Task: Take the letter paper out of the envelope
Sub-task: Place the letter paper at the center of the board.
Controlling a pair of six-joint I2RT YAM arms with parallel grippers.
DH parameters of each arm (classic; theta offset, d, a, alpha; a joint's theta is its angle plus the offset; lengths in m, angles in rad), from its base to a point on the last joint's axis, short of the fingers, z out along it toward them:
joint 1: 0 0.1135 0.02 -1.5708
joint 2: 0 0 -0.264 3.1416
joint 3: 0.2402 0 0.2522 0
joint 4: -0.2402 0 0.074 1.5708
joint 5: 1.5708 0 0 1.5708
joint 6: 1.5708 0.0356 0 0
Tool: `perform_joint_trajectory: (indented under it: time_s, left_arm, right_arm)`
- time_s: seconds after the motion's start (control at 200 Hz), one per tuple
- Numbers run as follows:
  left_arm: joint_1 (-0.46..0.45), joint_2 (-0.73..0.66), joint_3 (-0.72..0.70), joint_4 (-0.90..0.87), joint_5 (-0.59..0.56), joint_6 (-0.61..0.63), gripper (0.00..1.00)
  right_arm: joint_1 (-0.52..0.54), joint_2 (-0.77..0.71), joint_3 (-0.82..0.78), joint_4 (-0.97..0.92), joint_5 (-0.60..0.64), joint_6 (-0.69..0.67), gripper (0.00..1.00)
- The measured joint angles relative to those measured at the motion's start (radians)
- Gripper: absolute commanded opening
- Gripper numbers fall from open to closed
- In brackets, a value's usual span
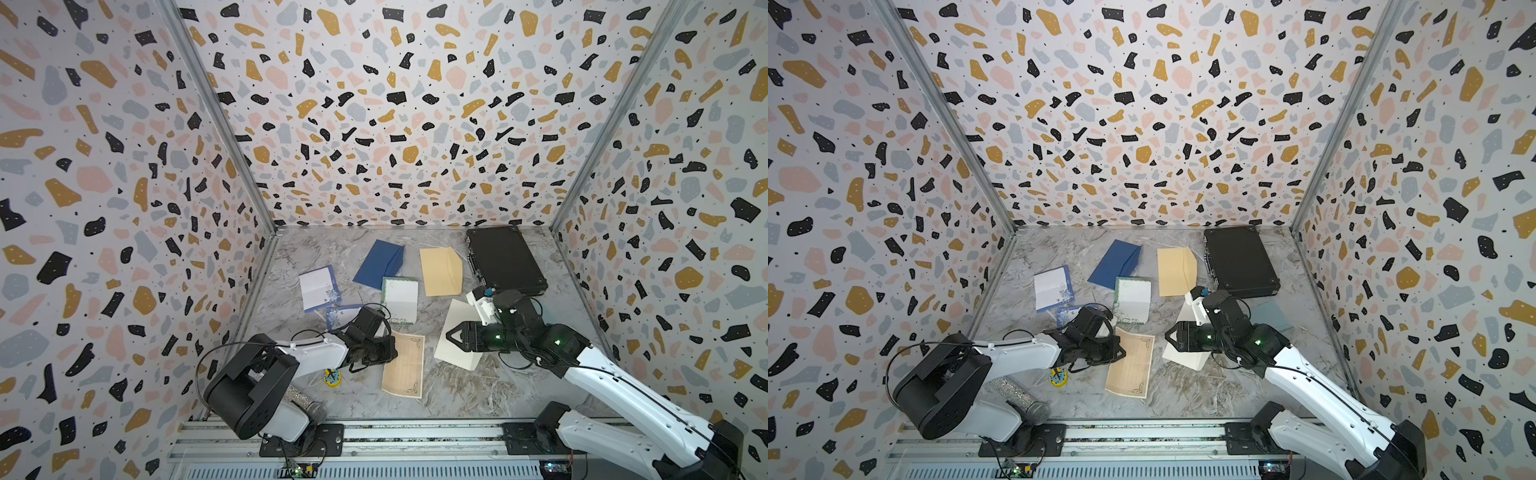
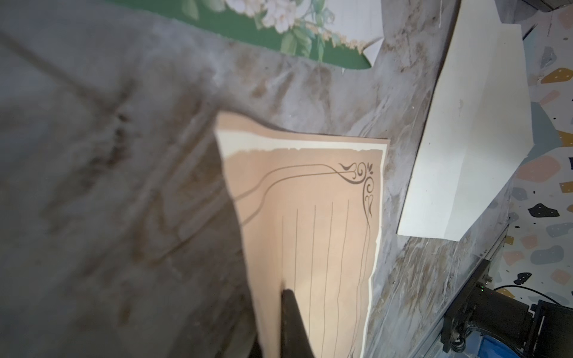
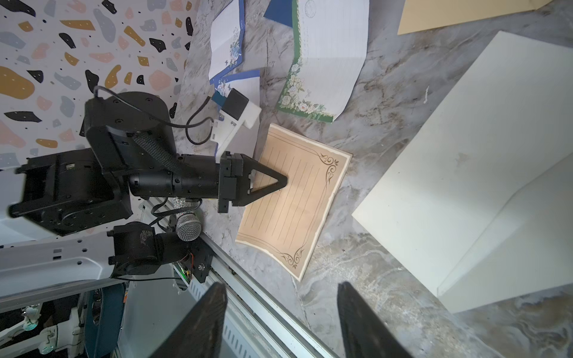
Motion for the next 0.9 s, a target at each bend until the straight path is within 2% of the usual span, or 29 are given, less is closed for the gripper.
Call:
perform_joint_trajectory:
  time_s: [0.02,0.05,0.145,0.475,0.636,0.761,0.896]
  left_arm:
    - [0.000,-0.002,0.000,-0.002,-0.003,0.000,0.00]
    - [0.000,-0.003,0.000,-0.006,-0.008,0.000,0.07]
    - [0.000,-0.016,0.000,-0.027,-0.020,-0.001,0.18]
    - [0.000,-0.190,0.006,-0.179,-0.097,-0.003,0.45]
    - [0.000,-0.219,0.007,-0.246,-0.115,0.000,0.50]
    - [0.000,-0.242,0.007,-0.300,-0.135,0.002,0.59]
    - [0.000,-0.275,0.019,-0.364,-0.156,0.009,0.62]
  right_arm:
    - [0.000,0.002,0.000,0.000,0.000,0.000,0.63]
    - [0.000,0.004,0.000,0.000,0.000,0.000,0.63]
    - [0.000,0.008,0.000,-0.002,0.001,-0.001,0.64]
    - [0.000,0.011,0.000,-0.026,0.059,-0.016,0.66]
    - [0.000,0.037,0.000,-0.035,0.087,-0.027,0.67]
    - [0.000,0.063,0.012,-0.055,0.109,-0.035,0.69]
    - [0.000,0.076,0.037,-0.067,0.129,-0.047,0.70]
